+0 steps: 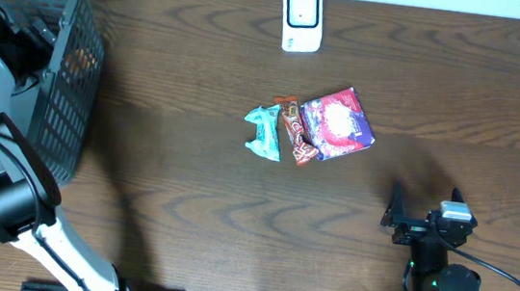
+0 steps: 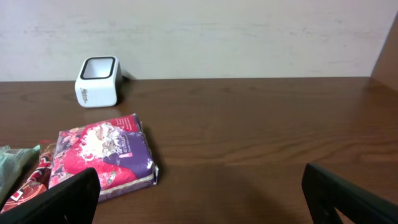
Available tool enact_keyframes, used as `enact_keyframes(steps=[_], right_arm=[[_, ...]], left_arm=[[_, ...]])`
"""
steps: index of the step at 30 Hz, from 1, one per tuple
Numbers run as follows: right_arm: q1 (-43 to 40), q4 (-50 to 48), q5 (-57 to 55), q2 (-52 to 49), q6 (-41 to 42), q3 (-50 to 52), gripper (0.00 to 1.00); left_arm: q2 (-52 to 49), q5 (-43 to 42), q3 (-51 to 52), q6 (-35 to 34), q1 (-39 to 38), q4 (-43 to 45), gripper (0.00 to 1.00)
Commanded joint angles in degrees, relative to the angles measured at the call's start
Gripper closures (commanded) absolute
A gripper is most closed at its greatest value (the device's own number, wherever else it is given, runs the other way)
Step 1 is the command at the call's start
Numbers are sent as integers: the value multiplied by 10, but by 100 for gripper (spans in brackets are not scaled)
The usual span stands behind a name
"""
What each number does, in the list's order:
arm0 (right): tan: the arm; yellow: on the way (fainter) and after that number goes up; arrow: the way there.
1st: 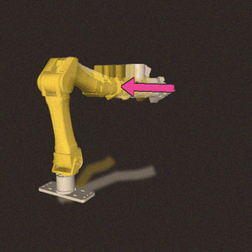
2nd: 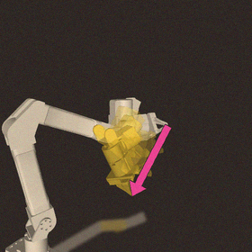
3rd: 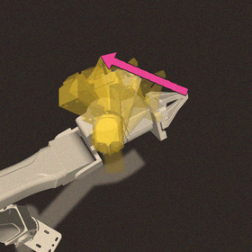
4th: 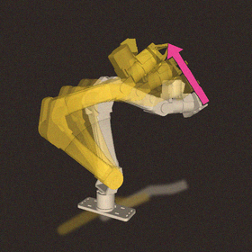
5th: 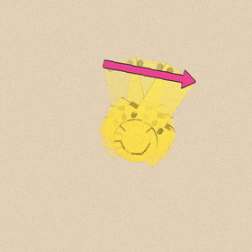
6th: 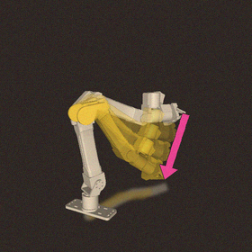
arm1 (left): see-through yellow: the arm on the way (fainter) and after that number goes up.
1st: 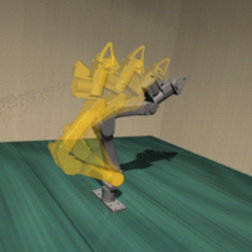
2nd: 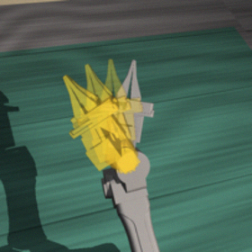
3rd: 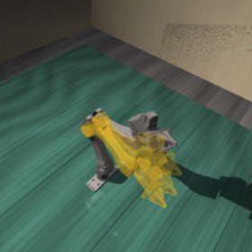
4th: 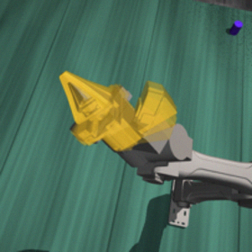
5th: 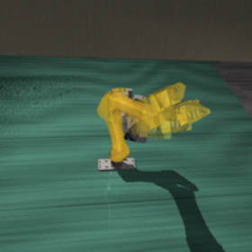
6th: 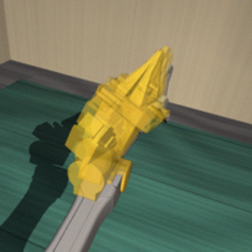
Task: Scan the item barcode
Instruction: 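Grasp the orange pack and lift it out of the basket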
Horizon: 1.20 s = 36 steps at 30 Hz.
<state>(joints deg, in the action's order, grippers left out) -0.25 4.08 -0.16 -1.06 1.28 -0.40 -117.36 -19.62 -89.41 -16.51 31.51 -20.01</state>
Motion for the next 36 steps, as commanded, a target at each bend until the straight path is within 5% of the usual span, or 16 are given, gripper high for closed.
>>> enact_keyframes(steps=[1, 13, 17, 21, 26, 30, 36], right_arm=[[-1, 2, 1, 2, 8, 1, 1], [-1, 2, 1, 2, 8, 1, 1], [-1, 2, 1, 2, 8, 1, 1], [-1, 2, 1, 2, 8, 1, 1], [-1, 2, 1, 2, 8, 1, 1], [-1, 2, 1, 2, 8, 1, 1], [-1, 2, 1, 2, 8, 1, 1]], left_arm=[[-21, -16, -5, -2, -17, 2, 3], [-66, 9, -4, -1, -37, 3, 3], [-79, 47, -4, 0, -37, -11, 12], [-80, 91, -3, 0, -36, -20, 34], [-80, 103, -3, 4, -33, -14, 49], [-80, 102, -4, 4, -31, -7, 89], [-46, 102, -4, 3, -25, -9, 93]])
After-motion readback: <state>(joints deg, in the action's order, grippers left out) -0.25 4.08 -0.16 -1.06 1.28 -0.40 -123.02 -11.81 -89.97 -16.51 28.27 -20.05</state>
